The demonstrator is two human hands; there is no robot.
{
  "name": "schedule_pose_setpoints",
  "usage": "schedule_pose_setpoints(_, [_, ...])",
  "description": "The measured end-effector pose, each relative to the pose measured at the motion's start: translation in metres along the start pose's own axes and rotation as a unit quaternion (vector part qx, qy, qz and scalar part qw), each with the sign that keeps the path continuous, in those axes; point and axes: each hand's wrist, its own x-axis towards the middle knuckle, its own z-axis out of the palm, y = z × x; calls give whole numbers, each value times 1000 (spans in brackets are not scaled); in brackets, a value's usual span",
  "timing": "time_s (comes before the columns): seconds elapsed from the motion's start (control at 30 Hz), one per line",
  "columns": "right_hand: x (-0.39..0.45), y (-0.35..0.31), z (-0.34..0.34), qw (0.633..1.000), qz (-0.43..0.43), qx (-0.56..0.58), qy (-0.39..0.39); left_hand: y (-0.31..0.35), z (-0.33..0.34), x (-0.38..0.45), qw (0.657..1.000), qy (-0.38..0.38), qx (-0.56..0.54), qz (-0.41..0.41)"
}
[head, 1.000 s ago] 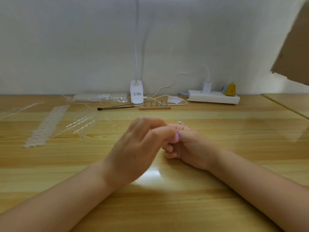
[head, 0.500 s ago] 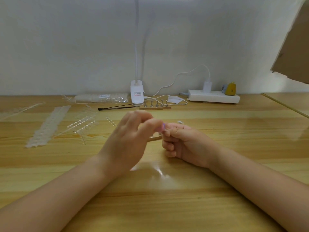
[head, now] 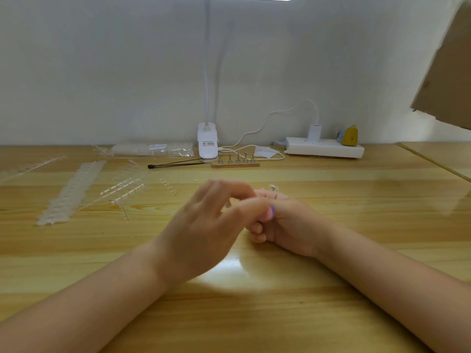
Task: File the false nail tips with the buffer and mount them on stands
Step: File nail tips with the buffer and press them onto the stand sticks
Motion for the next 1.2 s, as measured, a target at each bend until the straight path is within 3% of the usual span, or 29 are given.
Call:
schedule_pose_setpoints(0.07, [0, -1, 0, 1000, 0, 0, 0, 0, 2, 0, 1000, -20, 20, -1])
schedule_pose_setpoints(0.2, [0, -2, 0, 999, -1, 25, 21, -16, -4, -4, 995, -22, 53, -84])
schedule_pose_setpoints(0.37, [0, -1, 1, 999, -10, 18, 28, -4, 2, -3, 998, -12, 45, 29])
schedule_pose_setpoints(0.5, [2, -2, 2, 995, 3, 50, 90, -23, -4, -5, 993, -15, 93, -71])
schedule_pose_setpoints(0.67, [2, -2, 5, 995, 8, 16, 97, -7, 1, -6, 995, -31, 82, 43])
schedule_pose_setpoints(0.73, [2, -3, 6, 995, 17, 14, 97, -12, -1, -7, 994, -51, 92, 33])
schedule_pose_setpoints(0.83, [2, -4, 4, 992, 23, 40, 117, -24, -5, -7, 993, -21, 110, -24])
schedule_pose_setpoints(1.0, [2, -2, 7, 997, 10, 5, 83, -5, 2, -6, 994, -37, 87, 63])
schedule_pose_setpoints(1.13, [2, -3, 5, 995, 20, 22, 93, -23, -4, -7, 993, -16, 116, -21])
schedule_pose_setpoints(1.2, [2, -2, 5, 996, 18, 14, 87, -20, -3, -6, 995, -1, 103, -7])
